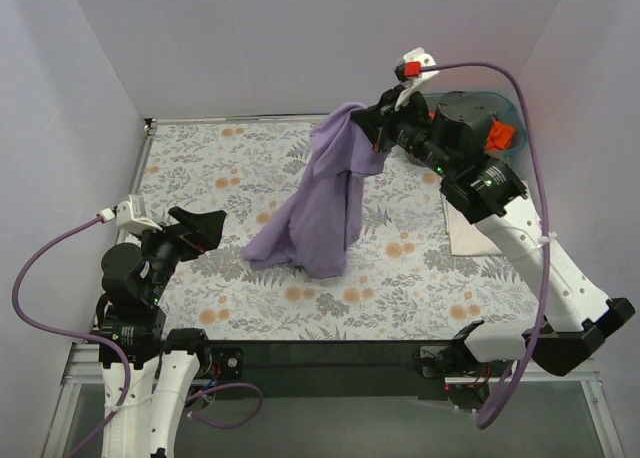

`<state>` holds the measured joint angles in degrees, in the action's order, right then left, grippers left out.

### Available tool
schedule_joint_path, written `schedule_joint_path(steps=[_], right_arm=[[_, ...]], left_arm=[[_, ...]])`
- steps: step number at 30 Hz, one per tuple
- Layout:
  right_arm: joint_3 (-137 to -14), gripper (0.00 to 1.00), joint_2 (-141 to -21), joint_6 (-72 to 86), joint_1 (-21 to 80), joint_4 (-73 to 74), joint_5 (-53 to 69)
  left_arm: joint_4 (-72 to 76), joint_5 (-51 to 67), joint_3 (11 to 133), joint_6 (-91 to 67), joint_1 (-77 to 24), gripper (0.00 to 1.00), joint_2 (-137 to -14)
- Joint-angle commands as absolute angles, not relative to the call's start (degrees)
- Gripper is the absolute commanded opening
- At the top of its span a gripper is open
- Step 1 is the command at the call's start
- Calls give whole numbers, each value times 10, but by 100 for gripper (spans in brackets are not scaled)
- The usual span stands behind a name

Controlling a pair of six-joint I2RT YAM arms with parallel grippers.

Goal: Fold and stack the t-shirts
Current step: Move the tshirt to the center of the board

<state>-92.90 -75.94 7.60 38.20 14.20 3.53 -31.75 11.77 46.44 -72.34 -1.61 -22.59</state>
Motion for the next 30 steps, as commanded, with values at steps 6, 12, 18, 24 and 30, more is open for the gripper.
schedule_joint_path(steps=[6,12,18,24,30], right_arm=[[-1014,1,-693,-26,376,134,-42],[-981,1,-729,60,379,125,82],[-851,1,-803,160,448,22,152],[-850,57,-915,185,525,15,175],[-800,79,-872,140,510,54,106]], left_arm=[[-316,142,479,-737,-13,95,-236],[-318,148,480,-738,-13,95,-240],[-326,159,464,-758,-13,95,-244],[-336,169,436,-783,-14,95,-263],[-367,200,407,-820,-14,95,-306]])
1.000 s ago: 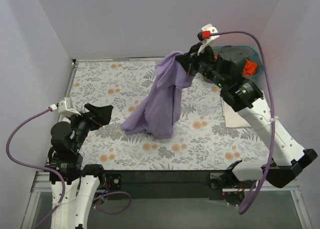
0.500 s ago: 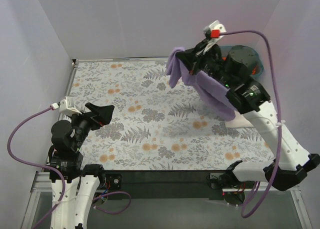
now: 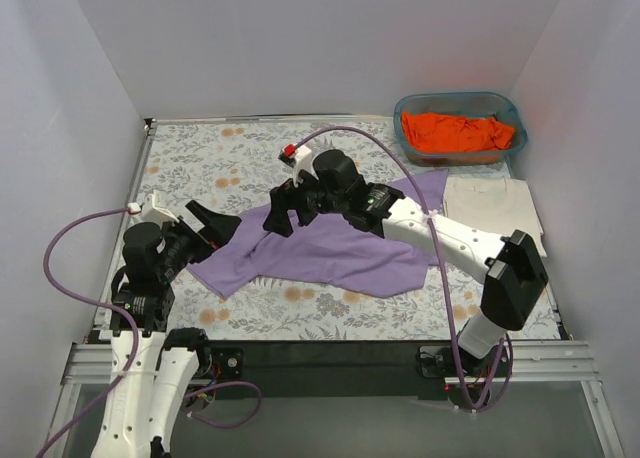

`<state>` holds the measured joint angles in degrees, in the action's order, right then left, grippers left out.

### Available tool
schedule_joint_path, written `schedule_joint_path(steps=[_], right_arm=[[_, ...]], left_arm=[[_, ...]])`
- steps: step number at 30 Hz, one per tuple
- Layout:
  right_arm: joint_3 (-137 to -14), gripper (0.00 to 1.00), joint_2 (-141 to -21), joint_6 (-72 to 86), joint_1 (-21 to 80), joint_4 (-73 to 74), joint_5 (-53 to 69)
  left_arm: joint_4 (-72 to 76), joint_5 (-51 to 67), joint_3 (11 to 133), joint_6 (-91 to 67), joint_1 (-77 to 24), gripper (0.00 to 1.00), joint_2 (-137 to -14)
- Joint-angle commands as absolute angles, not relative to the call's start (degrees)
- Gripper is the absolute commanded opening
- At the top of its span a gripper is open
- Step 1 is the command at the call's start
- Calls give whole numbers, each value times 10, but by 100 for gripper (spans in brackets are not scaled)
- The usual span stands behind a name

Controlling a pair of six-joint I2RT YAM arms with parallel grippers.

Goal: Fold and stack the t-shirts
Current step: Move the tshirt to the center of the board, then flatten the tshirt out

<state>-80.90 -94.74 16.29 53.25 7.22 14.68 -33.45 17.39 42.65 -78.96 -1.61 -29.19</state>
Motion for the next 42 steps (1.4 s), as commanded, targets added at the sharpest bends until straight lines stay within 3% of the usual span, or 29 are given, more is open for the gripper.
schedule_joint_path(steps=[1,9,14,16,19,21,24,31,42], right_arm=[[-771,80,-861,137,502,62,93],[-591,74,-746,147,377,156,26],[-506,73,-694,165,327,185,28],[-477,79,-681,169,323,200,17],[-453,96,-657,176,322,229,-14],[-447,98,-640,174,321,247,-31],[-443,97,-620,163,320,278,-45],[-439,89,-581,161,319,323,-49],[-418,83,-555,174,319,337,-43]], left_arm=[[-373,200,403,-829,-14,95,-311],[-386,202,362,-867,-13,95,-362],[-358,137,372,-866,-17,95,-423],[-351,105,385,-840,-22,95,-457],[-341,47,424,-799,-25,95,-543],[-350,7,459,-791,-25,95,-619],[-361,-56,489,-793,-25,95,-701],[-320,-168,488,-820,29,91,-751],[-258,-158,477,-766,112,90,-838]])
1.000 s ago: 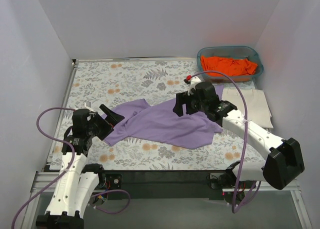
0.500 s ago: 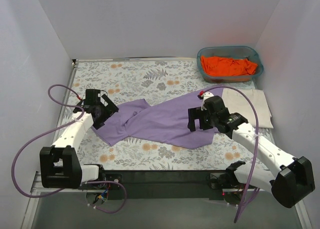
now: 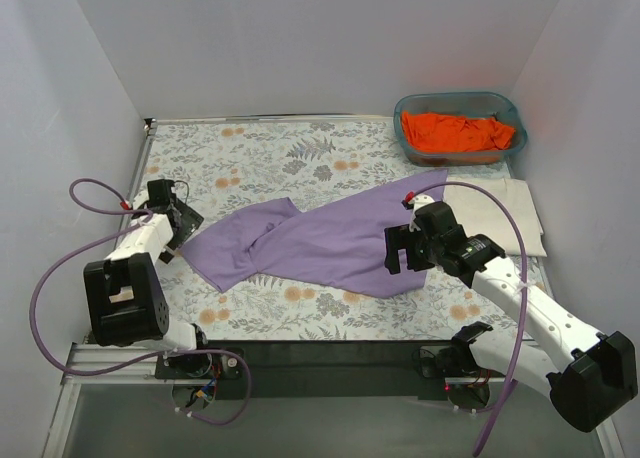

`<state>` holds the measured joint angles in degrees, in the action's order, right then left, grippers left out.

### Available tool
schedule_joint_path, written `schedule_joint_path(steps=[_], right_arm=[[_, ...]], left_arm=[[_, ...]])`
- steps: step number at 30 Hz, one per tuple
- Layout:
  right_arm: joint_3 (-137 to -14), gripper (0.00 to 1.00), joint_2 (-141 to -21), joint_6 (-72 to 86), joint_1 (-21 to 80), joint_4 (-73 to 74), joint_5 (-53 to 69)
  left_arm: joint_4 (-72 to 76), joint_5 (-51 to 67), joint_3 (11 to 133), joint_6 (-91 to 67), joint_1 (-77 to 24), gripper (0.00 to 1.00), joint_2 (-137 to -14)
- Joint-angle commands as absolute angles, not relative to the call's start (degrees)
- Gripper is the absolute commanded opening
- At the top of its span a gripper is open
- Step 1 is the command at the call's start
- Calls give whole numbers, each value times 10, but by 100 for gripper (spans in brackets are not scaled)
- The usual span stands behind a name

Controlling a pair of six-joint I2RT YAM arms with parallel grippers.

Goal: Fold and stack the t-shirts
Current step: Flatten the tshirt out

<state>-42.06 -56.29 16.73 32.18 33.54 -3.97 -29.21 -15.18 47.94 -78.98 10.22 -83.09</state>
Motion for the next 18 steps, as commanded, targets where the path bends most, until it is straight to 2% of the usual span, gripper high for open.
schedule_joint_path(steps=[1,11,18], right_arm=[[-419,83,-555,175,319,337,-44],[-425,82,-559,181,318,345,-49],[-432,83,-567,190,319,352,-50]], left_arm=[[-253,-153,476,-754,117,90,-845],[-244,-108,464,-725,121,88,-915],[-255,-98,457,-719,121,72,-933]])
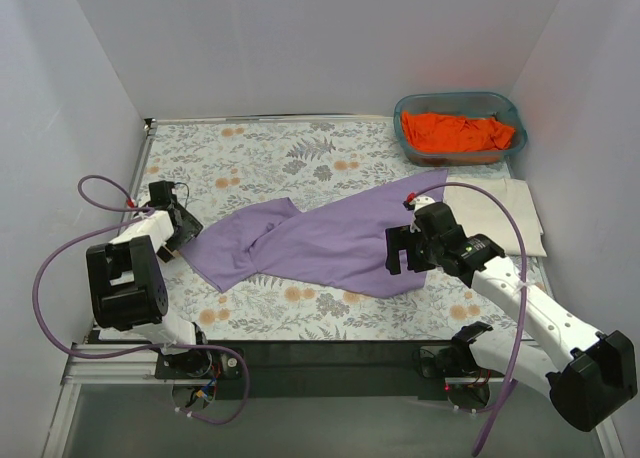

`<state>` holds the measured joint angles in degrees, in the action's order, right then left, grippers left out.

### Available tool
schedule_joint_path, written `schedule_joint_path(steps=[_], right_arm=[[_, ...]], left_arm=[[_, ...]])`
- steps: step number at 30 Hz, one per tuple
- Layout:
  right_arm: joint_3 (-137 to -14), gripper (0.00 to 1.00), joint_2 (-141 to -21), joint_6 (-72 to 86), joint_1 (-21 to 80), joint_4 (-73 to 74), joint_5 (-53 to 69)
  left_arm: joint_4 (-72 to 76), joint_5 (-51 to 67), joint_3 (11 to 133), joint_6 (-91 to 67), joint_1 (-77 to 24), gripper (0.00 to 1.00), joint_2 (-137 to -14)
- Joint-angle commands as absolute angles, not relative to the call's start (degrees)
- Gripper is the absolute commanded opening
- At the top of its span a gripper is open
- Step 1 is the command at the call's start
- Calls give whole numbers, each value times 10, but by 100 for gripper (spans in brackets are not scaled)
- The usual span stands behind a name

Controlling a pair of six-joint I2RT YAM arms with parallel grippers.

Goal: Fold and stack the t-shirts
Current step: Flatten the tshirt out

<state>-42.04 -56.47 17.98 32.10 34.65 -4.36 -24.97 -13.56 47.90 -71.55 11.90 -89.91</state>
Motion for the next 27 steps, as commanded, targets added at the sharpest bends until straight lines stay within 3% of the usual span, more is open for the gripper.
schedule_joint_path(steps=[1,5,17,23,27], right_arm=[[-433,83,-569,192,318,353,-49],[-438,82,-574,197,318,358,-53],[-442,83,-589,211,318,361,-54],[-435,83,-589,216,318,359,-57],[-423,84,-592,222,318,358,-60]], left_arm=[[-257,-96,454,-721,121,69,-933],[-258,-77,436,-725,121,58,-919],[-265,-69,421,-728,82,54,-923],[-284,-71,425,-722,80,33,-918],[-288,-64,420,-726,79,9,-899]])
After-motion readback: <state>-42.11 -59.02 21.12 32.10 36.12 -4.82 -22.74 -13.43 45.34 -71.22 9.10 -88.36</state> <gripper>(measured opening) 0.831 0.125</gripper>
